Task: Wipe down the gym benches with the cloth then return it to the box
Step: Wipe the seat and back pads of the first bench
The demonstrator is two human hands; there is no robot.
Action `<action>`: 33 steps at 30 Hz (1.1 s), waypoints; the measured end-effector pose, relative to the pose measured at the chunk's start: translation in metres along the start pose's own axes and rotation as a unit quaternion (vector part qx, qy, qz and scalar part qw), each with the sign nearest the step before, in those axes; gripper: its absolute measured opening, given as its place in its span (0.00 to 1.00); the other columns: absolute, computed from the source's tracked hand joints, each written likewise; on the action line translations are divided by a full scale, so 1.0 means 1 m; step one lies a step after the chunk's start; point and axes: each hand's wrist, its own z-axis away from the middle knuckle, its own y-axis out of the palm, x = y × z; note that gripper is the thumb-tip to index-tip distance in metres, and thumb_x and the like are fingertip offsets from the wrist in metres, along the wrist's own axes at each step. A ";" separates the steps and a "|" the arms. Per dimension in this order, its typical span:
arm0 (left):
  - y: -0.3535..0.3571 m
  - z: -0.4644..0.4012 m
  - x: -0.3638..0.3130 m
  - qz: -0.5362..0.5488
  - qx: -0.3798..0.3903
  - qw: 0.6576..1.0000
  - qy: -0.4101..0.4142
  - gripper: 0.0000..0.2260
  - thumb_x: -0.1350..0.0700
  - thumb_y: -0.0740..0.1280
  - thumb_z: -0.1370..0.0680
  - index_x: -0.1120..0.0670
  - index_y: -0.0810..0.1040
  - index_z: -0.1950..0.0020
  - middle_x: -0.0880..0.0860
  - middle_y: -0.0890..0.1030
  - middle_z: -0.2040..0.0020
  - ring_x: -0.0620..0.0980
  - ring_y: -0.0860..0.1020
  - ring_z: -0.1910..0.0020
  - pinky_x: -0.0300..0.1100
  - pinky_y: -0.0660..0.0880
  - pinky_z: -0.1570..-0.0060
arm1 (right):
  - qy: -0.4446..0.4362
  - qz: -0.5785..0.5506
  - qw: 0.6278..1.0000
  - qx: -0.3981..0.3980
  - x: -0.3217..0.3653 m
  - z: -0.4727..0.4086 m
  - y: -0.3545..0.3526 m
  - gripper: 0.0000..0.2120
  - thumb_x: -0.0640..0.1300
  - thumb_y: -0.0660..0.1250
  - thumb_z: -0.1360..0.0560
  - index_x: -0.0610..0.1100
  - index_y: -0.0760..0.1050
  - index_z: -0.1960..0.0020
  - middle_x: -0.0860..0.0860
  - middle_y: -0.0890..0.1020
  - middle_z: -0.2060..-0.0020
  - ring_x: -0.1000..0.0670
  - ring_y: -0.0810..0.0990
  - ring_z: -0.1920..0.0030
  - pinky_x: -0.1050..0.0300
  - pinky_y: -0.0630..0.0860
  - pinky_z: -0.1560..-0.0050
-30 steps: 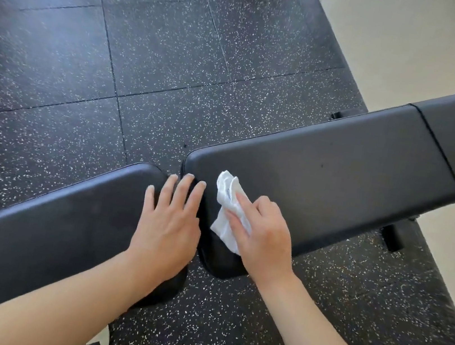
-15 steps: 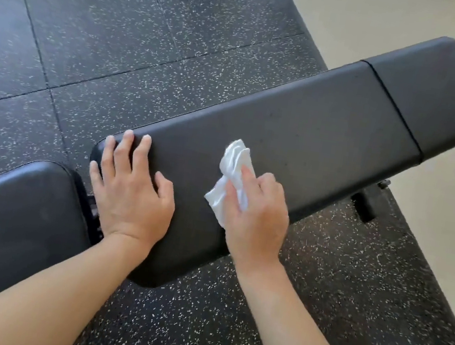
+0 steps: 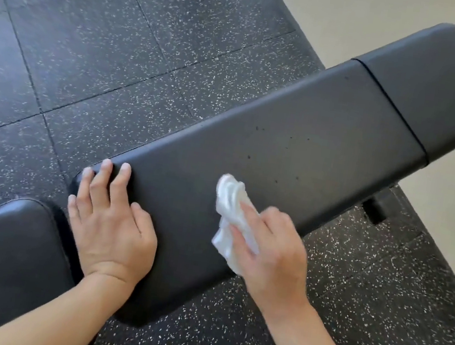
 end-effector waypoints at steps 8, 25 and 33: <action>-0.002 -0.001 -0.001 -0.002 0.011 1.000 -0.009 0.28 0.55 0.58 0.23 0.58 0.71 0.23 0.59 0.67 0.20 0.64 0.60 0.19 0.68 0.57 0.23 | -0.030 -0.003 0.999 -0.018 0.038 -0.066 0.039 0.11 0.48 0.69 0.20 0.43 0.84 0.45 0.48 0.75 0.62 0.46 0.72 0.63 0.49 0.74 0.64; -0.001 -0.003 0.002 -0.021 0.005 1.000 0.000 0.28 0.54 0.58 0.24 0.60 0.73 0.24 0.61 0.69 0.22 0.66 0.62 0.20 0.70 0.60 0.25 | 0.088 0.044 0.995 0.011 0.018 -0.190 0.064 0.12 0.50 0.68 0.22 0.43 0.83 0.47 0.45 0.77 0.58 0.40 0.77 0.56 0.50 0.70 0.63; 0.000 -0.003 0.002 -0.012 0.010 1.000 -0.001 0.29 0.53 0.57 0.25 0.59 0.73 0.24 0.61 0.69 0.22 0.66 0.62 0.20 0.70 0.59 0.25 | -0.026 -0.001 0.998 0.057 0.098 -0.134 0.085 0.10 0.52 0.70 0.23 0.46 0.82 0.50 0.48 0.78 0.59 0.44 0.75 0.59 0.49 0.70 0.61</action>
